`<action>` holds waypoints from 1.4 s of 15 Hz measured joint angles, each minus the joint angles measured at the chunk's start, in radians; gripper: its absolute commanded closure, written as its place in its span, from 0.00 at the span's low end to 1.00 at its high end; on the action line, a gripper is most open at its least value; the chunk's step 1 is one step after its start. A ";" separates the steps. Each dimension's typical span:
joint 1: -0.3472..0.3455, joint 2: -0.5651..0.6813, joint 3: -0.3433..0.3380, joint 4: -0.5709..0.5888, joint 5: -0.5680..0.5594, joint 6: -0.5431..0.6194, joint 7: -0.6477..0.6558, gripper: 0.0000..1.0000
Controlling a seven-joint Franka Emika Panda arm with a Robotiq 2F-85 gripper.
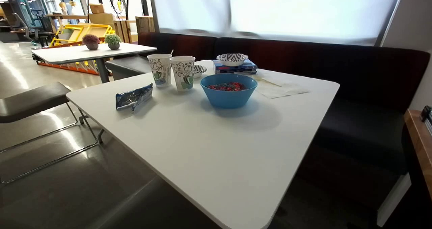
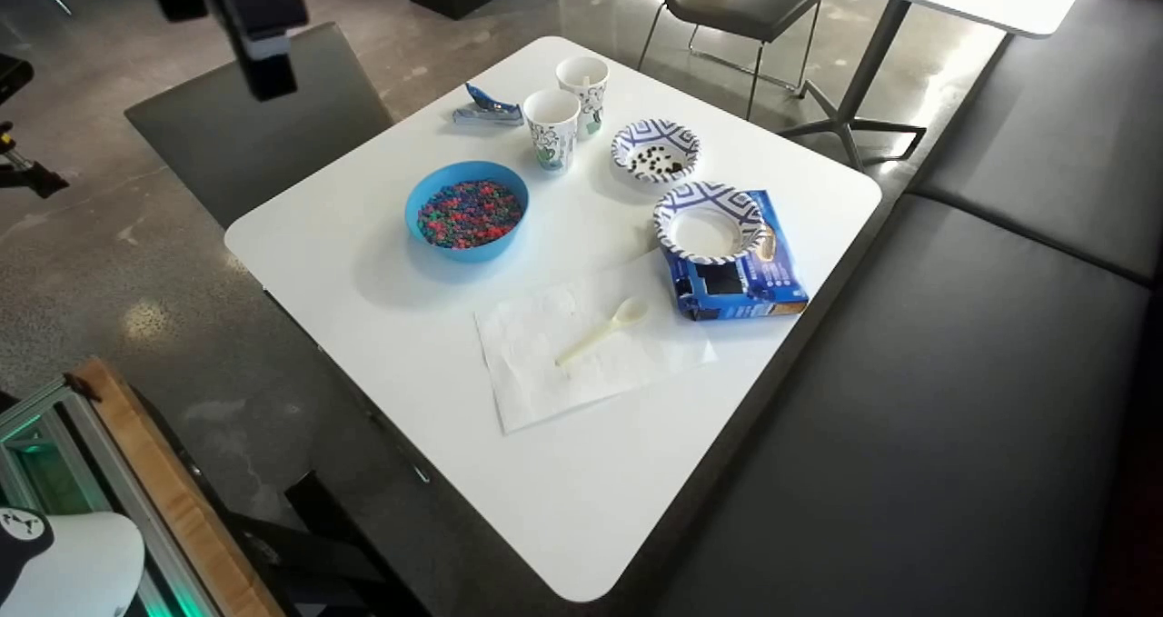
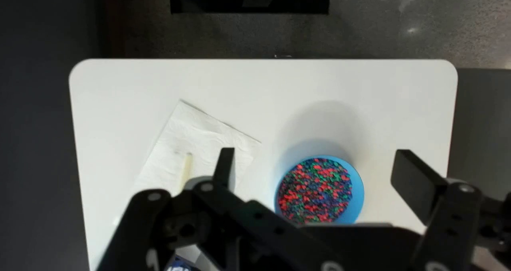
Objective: Stack the bowl on the counter on the one of the oreos box
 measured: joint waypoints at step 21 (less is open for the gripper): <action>0.005 0.951 0.039 0.593 0.330 0.824 0.651 0.00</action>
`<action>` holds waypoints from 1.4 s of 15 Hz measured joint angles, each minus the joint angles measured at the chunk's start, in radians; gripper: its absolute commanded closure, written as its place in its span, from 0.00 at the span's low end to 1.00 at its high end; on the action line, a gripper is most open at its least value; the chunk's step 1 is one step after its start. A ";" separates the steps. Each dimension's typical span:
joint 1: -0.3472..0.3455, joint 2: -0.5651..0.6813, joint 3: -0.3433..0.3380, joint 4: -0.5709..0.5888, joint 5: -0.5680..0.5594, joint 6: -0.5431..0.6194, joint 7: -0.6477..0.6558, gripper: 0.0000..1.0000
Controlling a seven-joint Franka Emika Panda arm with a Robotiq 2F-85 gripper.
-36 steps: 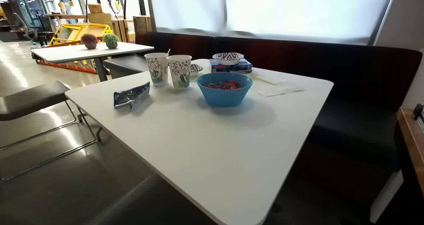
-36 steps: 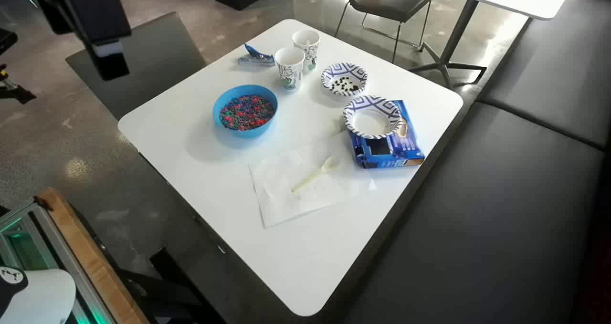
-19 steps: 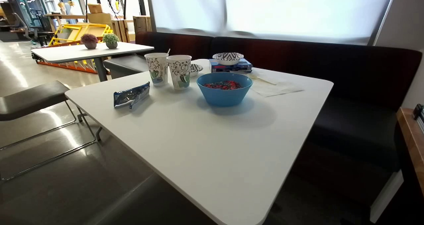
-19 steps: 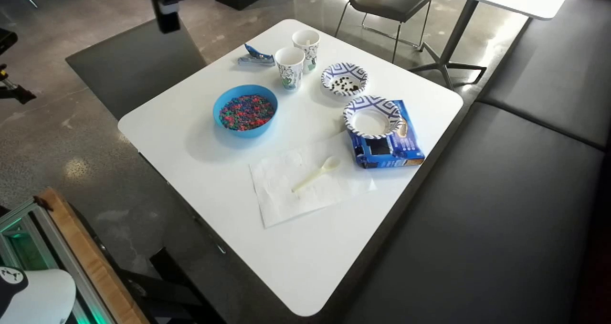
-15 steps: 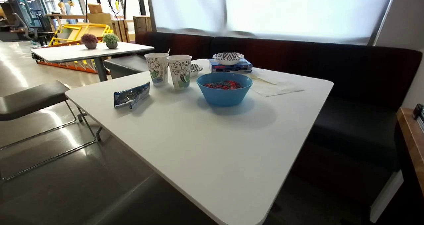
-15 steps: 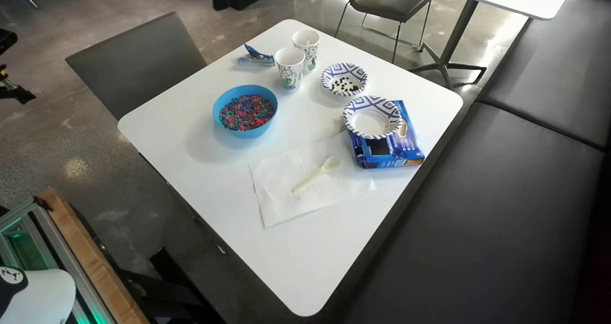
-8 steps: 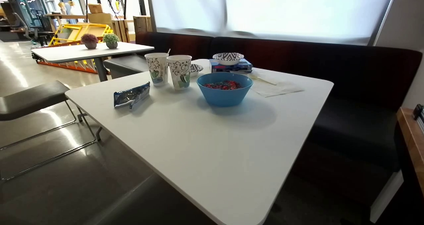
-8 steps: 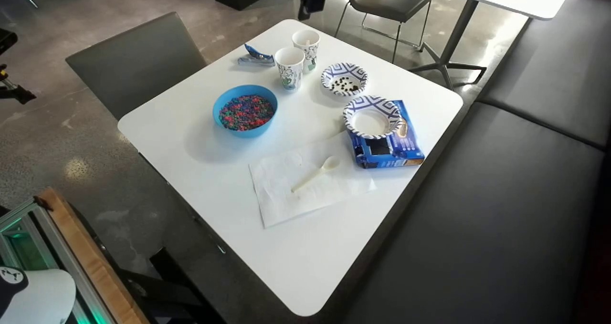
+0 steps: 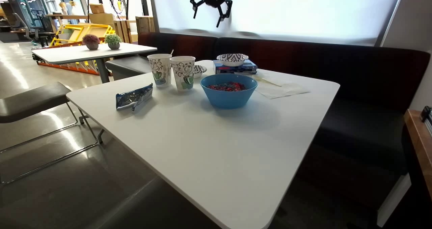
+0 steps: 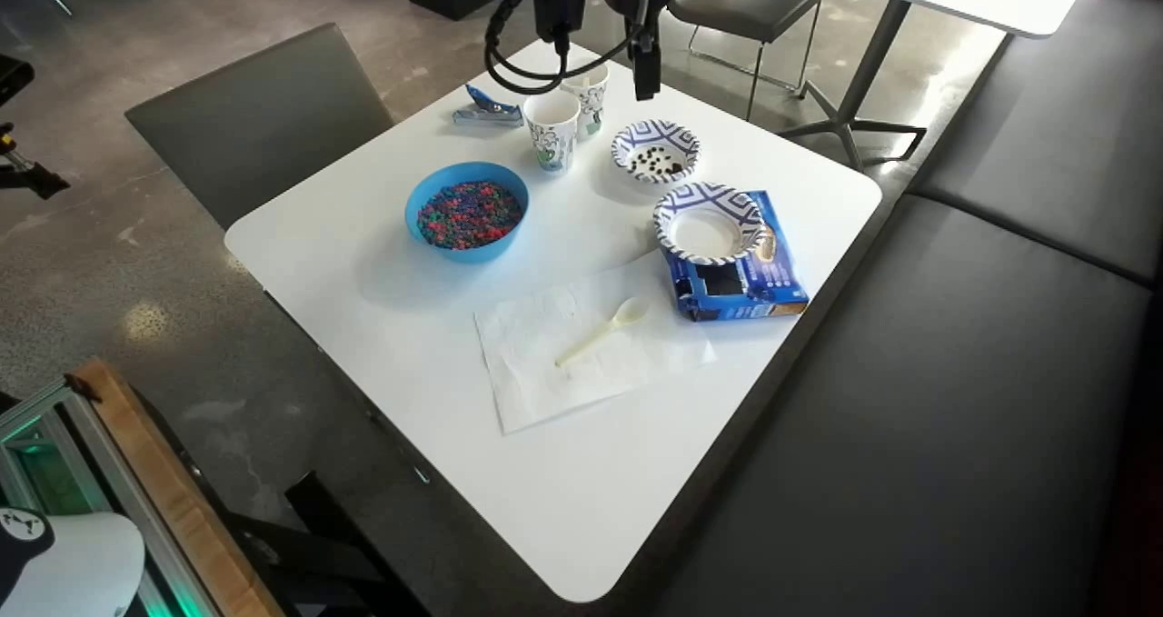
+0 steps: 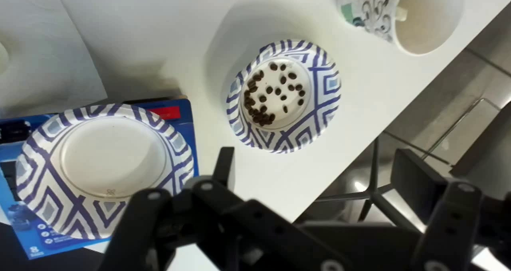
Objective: Stack the bowl on the counter on the one of the oreos box
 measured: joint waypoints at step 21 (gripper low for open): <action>0.023 0.292 -0.009 0.188 -0.106 -0.037 0.249 0.00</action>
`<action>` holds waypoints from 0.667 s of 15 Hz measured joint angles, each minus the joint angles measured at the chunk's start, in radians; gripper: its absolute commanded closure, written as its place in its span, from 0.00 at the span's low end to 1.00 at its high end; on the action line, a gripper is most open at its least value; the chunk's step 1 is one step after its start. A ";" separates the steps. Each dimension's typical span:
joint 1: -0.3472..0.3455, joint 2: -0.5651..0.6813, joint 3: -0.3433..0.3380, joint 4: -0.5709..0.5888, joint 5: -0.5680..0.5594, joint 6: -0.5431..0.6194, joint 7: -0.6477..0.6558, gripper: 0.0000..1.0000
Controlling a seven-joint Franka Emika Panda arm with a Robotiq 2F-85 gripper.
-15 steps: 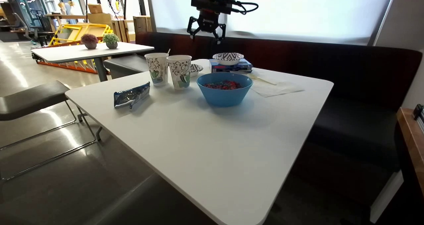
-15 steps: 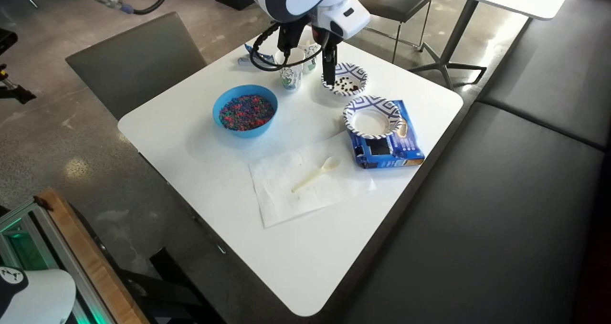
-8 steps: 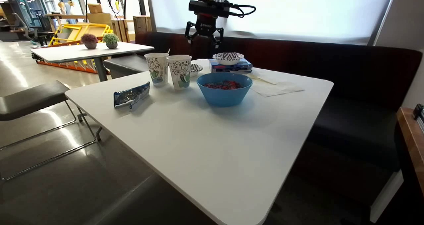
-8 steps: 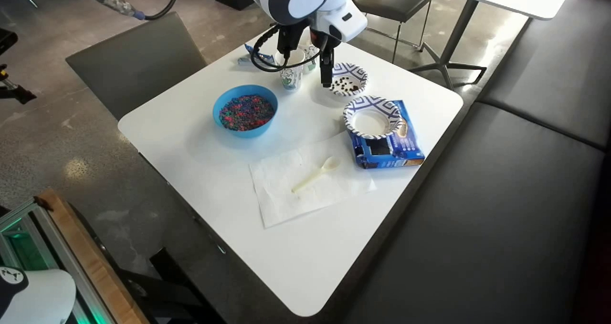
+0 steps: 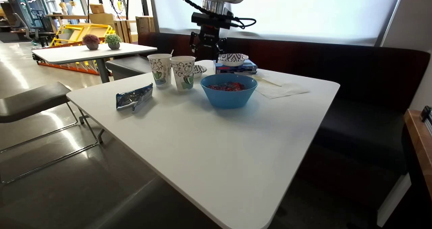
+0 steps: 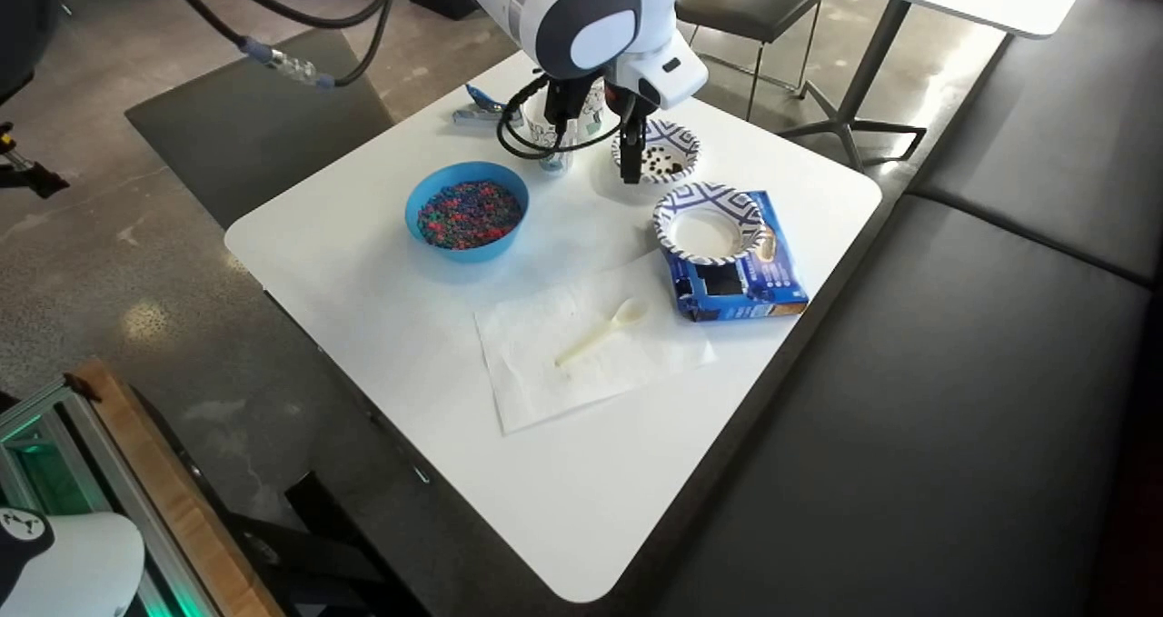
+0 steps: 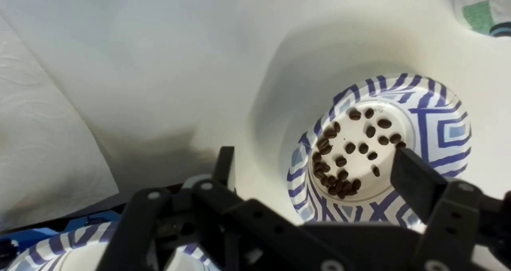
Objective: Stack the bowl on the counter on the one of the oreos box
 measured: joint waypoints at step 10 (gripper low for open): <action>-0.060 0.214 0.053 0.234 0.022 0.000 0.014 0.54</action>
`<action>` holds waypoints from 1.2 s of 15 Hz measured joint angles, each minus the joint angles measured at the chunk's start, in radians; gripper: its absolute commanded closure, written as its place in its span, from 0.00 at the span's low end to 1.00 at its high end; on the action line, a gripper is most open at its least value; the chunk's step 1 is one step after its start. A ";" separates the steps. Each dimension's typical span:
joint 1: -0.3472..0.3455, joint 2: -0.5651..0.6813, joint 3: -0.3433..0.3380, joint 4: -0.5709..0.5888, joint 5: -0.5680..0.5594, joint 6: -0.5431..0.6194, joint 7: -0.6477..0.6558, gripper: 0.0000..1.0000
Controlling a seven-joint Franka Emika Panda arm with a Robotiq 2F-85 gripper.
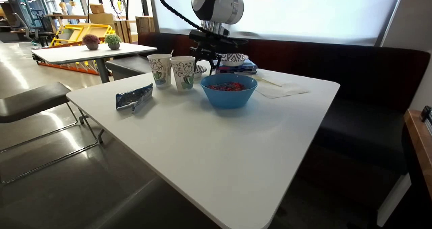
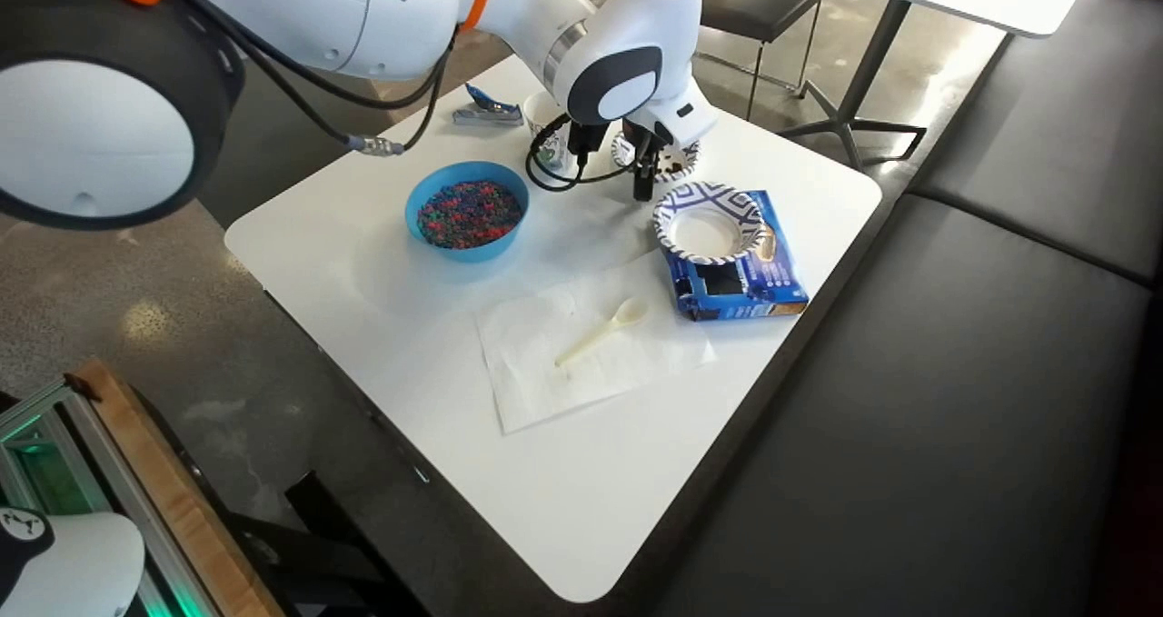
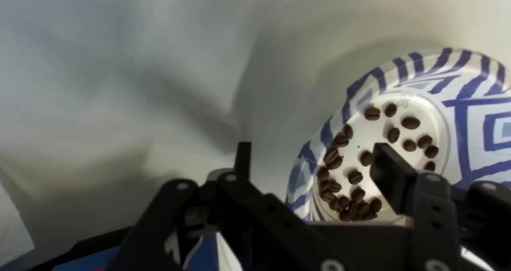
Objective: Stack the bowl on the counter on the one of the oreos box
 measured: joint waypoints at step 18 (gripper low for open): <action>-0.024 0.011 0.045 0.116 0.040 0.047 0.000 0.99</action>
